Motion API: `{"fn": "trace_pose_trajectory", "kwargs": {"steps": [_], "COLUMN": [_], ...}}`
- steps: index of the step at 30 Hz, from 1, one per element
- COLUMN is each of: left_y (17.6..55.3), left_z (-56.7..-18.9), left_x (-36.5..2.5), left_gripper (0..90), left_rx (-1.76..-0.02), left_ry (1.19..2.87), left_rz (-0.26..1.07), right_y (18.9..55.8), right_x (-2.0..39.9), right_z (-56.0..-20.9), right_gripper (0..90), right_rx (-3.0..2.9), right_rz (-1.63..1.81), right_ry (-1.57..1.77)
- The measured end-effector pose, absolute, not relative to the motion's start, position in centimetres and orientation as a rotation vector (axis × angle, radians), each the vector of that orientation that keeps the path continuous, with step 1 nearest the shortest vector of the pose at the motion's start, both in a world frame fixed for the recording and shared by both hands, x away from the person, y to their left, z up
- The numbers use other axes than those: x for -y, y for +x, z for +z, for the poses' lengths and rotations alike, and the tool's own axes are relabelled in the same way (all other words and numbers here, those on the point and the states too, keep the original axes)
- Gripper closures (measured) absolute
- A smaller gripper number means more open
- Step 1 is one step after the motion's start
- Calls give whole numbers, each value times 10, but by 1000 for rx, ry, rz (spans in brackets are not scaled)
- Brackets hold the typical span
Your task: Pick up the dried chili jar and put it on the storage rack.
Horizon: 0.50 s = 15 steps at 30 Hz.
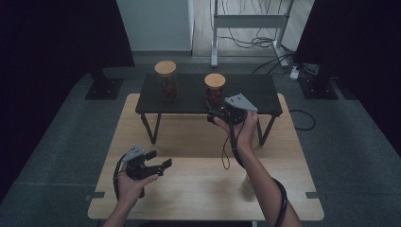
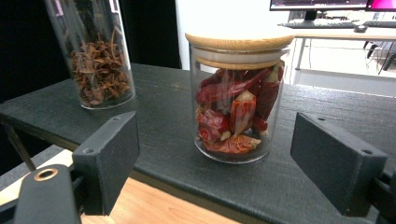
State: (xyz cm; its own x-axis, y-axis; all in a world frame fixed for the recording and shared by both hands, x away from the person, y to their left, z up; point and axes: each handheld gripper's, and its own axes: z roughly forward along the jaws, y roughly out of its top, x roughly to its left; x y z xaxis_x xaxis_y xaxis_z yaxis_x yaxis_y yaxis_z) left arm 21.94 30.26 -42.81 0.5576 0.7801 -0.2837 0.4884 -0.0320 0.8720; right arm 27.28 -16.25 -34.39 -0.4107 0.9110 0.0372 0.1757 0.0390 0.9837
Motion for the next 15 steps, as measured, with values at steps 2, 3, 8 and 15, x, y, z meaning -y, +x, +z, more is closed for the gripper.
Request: {"fn": "trace_pose_trajectory", "kwargs": {"steps": [2,3,8,15], "left_y": [219,219,218,217], "left_z": [-428,-428,-427,-427], "left_x": [-303,-303,-302,-302], "left_gripper": [149,149,149,149], "left_rx": [-1074,-1074,-1069,-1069], "left_ry": [1683,1683,1681,1682], "left_rz": [328,328,330,330], "right_y": [268,268,258,245], "right_x": [164,164,170,175], "right_z": [-346,-346,-353,-361], "right_gripper": [152,152,152,152], "right_rx": [-1660,-1660,-1657,-1652], "right_rz": [1428,1428,1449,1452], "right_ry": [1113,1113,1127,1115]}}
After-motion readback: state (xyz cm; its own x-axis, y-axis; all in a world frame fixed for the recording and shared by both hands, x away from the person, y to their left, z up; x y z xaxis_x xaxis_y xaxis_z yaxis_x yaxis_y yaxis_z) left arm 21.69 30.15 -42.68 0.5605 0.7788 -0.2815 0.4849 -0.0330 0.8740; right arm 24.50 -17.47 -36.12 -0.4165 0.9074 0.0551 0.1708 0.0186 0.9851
